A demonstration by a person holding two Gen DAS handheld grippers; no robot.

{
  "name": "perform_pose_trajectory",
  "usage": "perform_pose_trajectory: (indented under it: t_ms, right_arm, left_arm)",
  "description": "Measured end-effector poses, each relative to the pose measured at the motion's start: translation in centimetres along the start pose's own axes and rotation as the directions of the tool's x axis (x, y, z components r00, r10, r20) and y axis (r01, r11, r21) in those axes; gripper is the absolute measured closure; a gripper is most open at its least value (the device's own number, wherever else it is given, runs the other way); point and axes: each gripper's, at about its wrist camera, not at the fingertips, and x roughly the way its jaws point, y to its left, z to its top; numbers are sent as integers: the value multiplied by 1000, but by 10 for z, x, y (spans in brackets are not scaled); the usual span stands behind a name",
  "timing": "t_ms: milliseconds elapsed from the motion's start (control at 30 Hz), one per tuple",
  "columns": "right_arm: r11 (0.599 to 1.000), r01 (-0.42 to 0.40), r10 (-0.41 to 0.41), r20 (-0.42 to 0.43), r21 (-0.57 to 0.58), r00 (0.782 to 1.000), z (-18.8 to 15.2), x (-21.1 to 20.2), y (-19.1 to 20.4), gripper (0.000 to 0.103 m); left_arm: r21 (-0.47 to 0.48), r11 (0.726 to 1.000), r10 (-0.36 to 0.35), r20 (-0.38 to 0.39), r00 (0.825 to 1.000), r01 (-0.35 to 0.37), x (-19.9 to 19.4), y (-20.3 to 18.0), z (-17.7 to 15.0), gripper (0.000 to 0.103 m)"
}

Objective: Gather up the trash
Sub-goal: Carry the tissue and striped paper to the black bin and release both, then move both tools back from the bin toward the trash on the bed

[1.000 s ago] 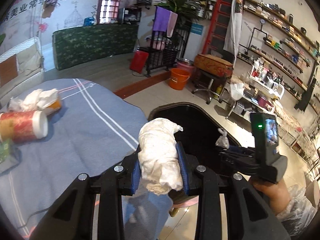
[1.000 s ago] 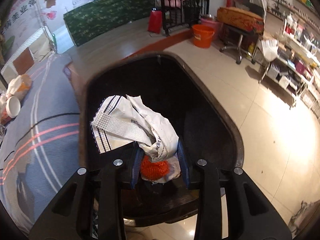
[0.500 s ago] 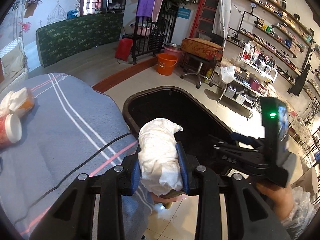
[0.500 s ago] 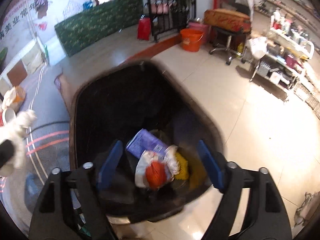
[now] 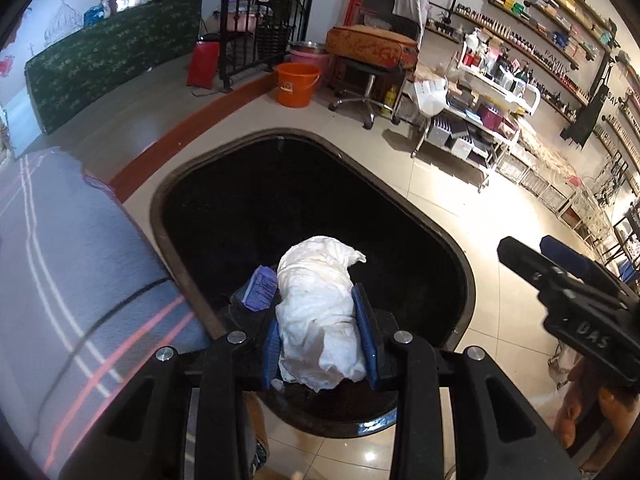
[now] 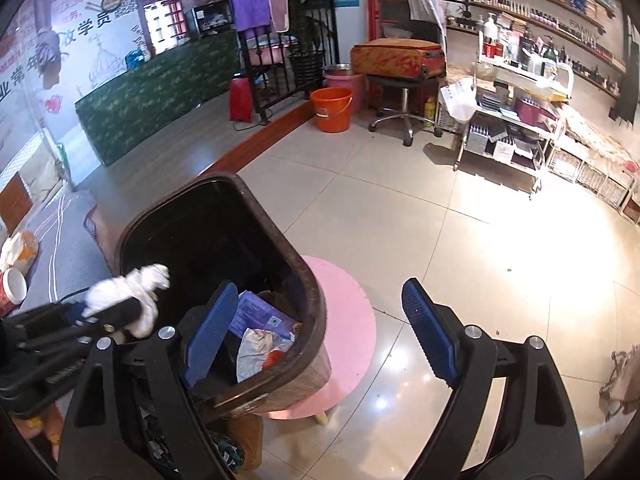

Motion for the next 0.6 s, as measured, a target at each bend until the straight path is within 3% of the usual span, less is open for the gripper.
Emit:
perform_pose_trajectory:
  t_ms: [100,200,267,333,400,600]
  right_arm:
    - [1000,8,-8,5,4,1000,-1,-1,-2,19]
    - [1000,5,-5,1,10,1000,1,0,-4,19]
    - [1000,6,-7,2,21,1000,0,-1,-8,19]
    - [1000,9,-9,6,29,1000,1,-1,-12,19]
    - [999,16,-17,7,39,1000,1,-2,-16,17]
    - [997,38,-39,7,60,999,2,-3,-19,17]
  left_arm:
    - [13,1000,-6,-21,1000,6,8,-4,-1,69]
    - [32,999,-17,-34,999,18,13,-7,-3,61]
    - [53,998,-30,-45,999,32,16,-10,-3,45]
    - [69,997,-21,-17,1000,22,13,-13,-4,22]
    - [81,996,-25,5,1000,24,11,-17,-3,13]
    - [86,996,-23,28,999,21,-1,-18,-7,12]
